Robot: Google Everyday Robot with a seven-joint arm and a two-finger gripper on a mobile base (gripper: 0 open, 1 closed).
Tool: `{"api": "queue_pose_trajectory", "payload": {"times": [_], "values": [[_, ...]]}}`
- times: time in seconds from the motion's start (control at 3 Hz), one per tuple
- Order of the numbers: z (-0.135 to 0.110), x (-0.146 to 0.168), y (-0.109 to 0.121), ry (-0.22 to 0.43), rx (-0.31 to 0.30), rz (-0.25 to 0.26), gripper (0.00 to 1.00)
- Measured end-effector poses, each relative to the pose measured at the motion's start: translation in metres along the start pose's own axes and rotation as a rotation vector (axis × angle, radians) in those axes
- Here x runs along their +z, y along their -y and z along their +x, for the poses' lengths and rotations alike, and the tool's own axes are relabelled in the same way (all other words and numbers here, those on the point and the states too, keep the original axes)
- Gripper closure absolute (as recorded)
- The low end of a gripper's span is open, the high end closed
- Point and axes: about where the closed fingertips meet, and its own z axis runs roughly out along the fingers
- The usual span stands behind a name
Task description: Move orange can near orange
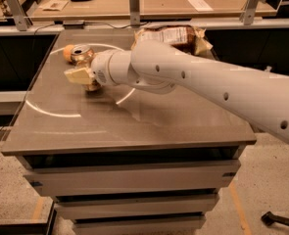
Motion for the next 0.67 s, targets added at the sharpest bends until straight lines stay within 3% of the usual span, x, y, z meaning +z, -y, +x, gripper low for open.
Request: {"api": "queue_pose_trajectory", "payload": {"times": [0.33,0.67], "values": [[-0.012,0.019,0.012,0.055,-0.013,-0.036,1.0],[-0.022,0.041,0.026,0.12,0.006,-0.085,1.0]]}}
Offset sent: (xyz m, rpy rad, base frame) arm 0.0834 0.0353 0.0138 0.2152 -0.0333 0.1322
